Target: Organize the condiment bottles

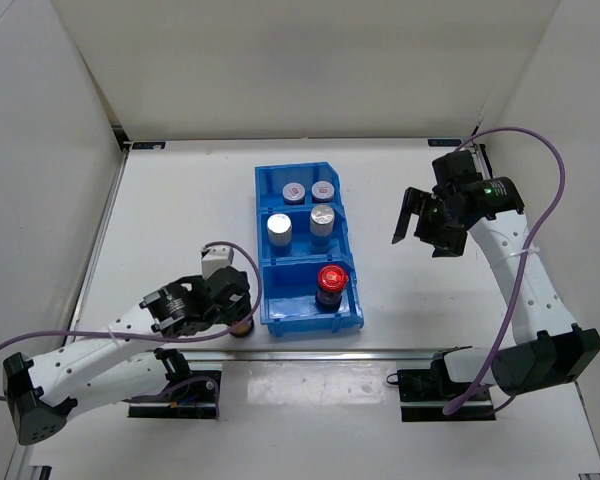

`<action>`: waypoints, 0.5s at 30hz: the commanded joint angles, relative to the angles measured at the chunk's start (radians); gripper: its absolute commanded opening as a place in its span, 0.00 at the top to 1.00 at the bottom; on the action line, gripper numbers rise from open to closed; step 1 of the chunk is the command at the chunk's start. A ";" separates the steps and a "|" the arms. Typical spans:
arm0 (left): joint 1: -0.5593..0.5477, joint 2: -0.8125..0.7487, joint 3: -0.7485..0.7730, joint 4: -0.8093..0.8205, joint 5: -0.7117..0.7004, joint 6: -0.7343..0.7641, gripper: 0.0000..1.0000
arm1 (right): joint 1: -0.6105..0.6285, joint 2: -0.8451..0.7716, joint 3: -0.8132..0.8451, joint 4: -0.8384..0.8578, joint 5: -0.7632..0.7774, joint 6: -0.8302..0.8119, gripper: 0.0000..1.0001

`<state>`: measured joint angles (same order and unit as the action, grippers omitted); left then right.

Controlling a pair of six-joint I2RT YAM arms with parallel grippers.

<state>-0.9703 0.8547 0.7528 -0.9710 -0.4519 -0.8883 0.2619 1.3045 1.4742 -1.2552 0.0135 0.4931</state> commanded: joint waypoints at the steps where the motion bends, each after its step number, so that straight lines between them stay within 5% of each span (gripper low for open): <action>1: 0.002 -0.039 0.048 -0.038 -0.034 -0.023 0.81 | -0.006 -0.011 -0.011 0.002 -0.015 -0.008 0.00; 2: 0.002 -0.039 0.110 -0.057 -0.063 -0.032 0.89 | -0.006 -0.011 -0.011 0.002 -0.015 -0.008 0.00; 10: 0.002 0.240 0.626 -0.072 -0.281 0.209 0.89 | -0.006 -0.002 -0.011 0.002 -0.015 -0.008 0.00; 15: -0.047 0.331 0.660 0.035 -0.194 0.258 0.89 | -0.006 -0.011 -0.020 0.002 -0.015 0.001 0.00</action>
<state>-0.9871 1.1709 1.4220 -1.0061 -0.6498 -0.6960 0.2619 1.3041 1.4689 -1.2549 0.0105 0.4934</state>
